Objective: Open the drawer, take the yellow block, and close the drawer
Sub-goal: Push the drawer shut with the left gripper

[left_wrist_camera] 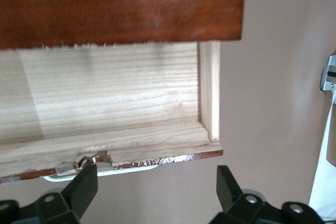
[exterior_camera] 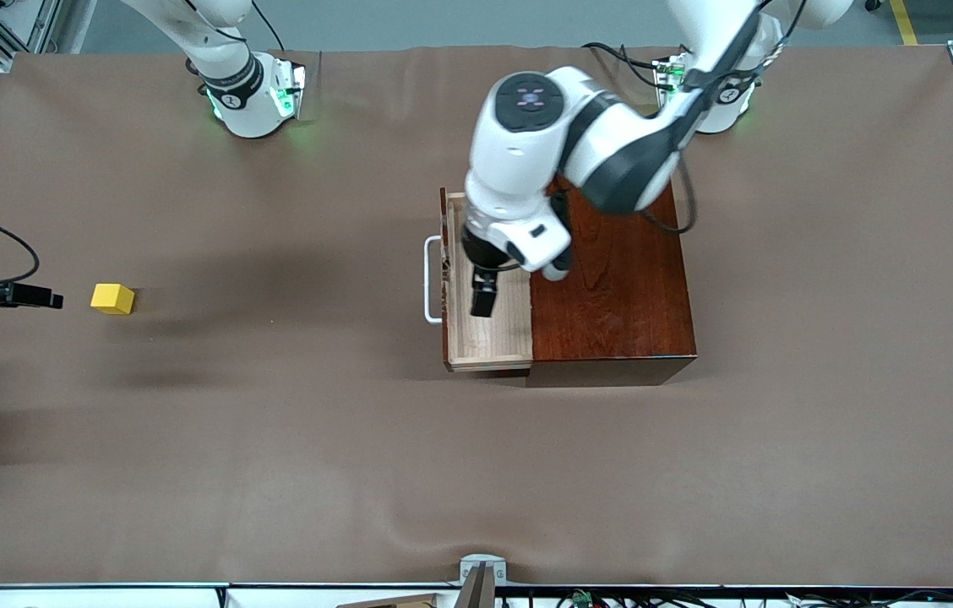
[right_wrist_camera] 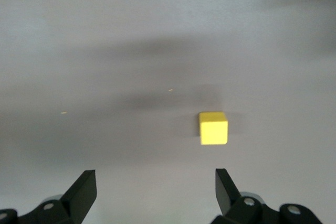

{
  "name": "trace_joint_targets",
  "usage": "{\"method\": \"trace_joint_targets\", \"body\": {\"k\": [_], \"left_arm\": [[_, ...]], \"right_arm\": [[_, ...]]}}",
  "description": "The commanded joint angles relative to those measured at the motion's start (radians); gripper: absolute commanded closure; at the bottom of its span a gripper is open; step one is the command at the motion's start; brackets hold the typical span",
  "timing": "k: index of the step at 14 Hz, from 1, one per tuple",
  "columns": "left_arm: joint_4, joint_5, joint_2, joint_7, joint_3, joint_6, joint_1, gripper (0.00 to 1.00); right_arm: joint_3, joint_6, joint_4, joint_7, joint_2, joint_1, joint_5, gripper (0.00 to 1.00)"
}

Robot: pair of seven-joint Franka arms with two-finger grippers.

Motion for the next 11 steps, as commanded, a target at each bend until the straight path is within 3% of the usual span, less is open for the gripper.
{"method": "trace_joint_targets", "body": {"k": [1,4,7,11], "left_arm": [[0.094,0.042,0.090,-0.110,0.112,0.027,-0.135,0.00],[0.099,0.039,0.108,-0.225,0.276,0.066,-0.301,0.00],[0.099,0.016,0.114,-0.233,0.271,0.069,-0.317,0.00],[0.094,-0.151,0.128,-0.094,0.271,0.063,-0.314,0.00]], "right_arm": [[-0.005,-0.051,0.038,0.115,-0.068,0.079,-0.004,0.00],[-0.003,-0.032,0.040,0.170,-0.107,0.099,0.091,0.00],[-0.005,-0.015,0.035,0.173,-0.148,0.119,0.099,0.00],[-0.003,-0.023,0.035,0.167,-0.186,0.171,0.066,0.00]]}}
